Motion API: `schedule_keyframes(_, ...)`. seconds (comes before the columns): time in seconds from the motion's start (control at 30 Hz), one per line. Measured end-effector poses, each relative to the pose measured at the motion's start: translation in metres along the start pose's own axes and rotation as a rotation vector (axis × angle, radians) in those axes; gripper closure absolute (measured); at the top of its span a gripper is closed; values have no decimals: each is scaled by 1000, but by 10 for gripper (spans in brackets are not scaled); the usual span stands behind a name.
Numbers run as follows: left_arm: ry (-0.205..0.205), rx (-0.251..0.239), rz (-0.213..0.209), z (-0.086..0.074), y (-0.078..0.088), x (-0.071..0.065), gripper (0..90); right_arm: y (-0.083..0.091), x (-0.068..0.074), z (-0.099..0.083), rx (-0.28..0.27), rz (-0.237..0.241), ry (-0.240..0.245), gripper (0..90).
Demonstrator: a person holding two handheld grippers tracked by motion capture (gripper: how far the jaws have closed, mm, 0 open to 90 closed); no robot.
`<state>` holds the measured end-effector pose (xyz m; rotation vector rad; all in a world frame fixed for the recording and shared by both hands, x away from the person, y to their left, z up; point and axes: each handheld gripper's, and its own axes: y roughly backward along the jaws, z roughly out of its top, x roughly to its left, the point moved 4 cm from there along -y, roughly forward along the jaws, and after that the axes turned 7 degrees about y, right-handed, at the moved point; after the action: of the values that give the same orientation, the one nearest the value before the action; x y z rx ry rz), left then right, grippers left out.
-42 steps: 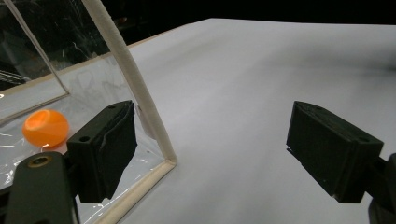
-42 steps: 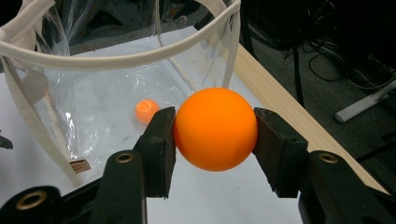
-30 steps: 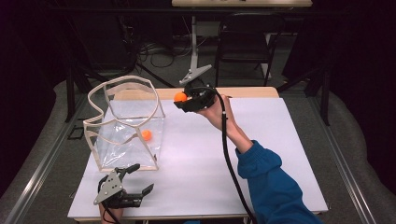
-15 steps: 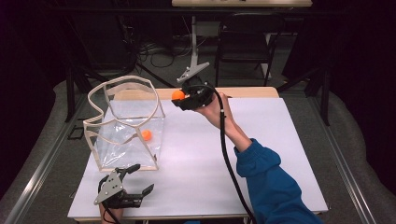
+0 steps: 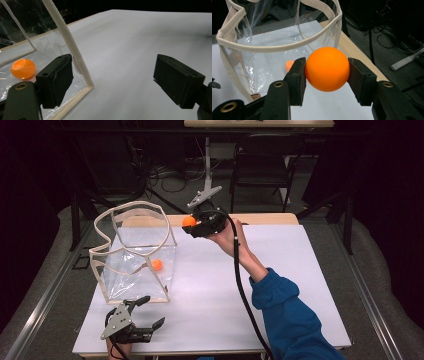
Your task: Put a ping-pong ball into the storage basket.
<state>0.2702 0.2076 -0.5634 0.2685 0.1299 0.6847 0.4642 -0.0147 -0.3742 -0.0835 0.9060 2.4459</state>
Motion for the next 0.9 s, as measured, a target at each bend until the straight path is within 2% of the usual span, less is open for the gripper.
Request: schedule_keyframes(0.9,-1,2,-3,0,0,0,159,-1,0,14,-20,-10,15,508)
